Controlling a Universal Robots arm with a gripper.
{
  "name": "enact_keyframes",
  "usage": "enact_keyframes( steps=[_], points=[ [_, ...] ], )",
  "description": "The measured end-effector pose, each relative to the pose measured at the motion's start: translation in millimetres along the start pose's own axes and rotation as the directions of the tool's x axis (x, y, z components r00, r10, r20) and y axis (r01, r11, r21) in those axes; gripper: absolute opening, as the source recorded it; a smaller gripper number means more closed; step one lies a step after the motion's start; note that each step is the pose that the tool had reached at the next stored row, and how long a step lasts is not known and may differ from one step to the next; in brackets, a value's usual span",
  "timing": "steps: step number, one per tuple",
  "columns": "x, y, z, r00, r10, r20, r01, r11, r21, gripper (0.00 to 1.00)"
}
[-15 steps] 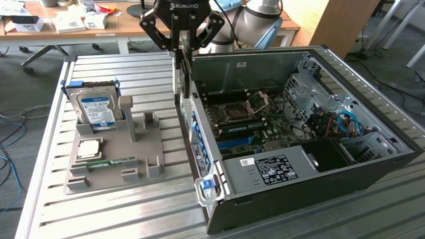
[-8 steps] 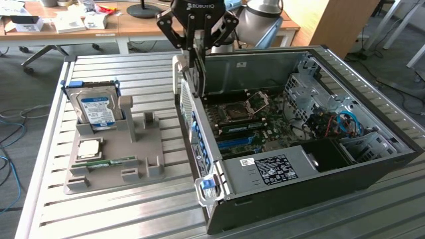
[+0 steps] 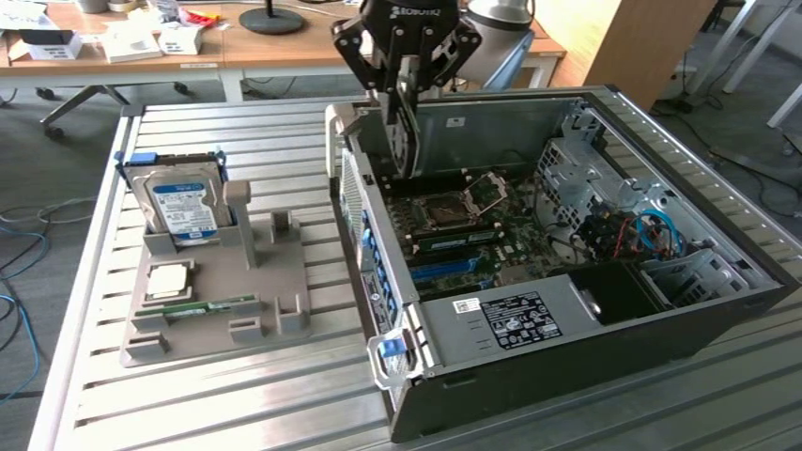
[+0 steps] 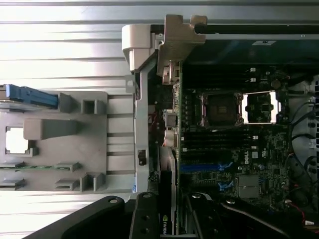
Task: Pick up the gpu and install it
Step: 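Pick up the gpu and move the gpu toward the slot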
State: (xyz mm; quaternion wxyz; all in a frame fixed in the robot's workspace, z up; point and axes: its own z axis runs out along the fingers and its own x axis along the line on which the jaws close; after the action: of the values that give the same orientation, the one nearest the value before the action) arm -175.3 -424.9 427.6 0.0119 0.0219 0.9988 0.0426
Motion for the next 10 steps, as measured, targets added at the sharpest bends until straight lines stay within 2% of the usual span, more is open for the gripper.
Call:
enact_keyframes(
  steps=[10],
  points=[
    [-33.5, 1.5, 0.9, 1.0000, 0.000, -0.0004, 0.000, 1.0000, -0.0082, 0.26]
  ],
)
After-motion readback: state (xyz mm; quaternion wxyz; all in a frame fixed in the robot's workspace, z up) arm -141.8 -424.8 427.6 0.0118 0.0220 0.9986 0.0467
